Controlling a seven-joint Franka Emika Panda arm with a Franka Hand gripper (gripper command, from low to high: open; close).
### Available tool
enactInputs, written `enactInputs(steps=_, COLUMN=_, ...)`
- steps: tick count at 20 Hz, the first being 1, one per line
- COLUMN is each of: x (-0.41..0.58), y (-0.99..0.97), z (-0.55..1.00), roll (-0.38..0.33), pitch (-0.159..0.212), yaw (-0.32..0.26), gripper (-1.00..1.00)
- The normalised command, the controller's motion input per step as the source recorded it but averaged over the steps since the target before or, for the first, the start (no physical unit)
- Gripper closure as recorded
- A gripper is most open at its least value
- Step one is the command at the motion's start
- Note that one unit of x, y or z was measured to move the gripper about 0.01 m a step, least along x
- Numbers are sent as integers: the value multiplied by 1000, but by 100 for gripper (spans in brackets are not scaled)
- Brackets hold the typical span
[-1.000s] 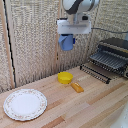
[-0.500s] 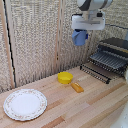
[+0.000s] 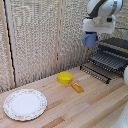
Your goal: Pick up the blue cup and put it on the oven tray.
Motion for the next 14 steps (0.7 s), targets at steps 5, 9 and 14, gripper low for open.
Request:
enactInputs(steps=5, x=153, y=-610, z=-10, roll=-123, pitch=168, yaw=-182, gripper=100)
enactInputs(steps=9, x=40, y=-426, z=0, roll=-162, pitch=255, yaw=-167, gripper=100)
enactInputs(steps=14, x=33, y=-419, z=-11, roll=-182, pitch=249, yaw=-161, gripper=100)
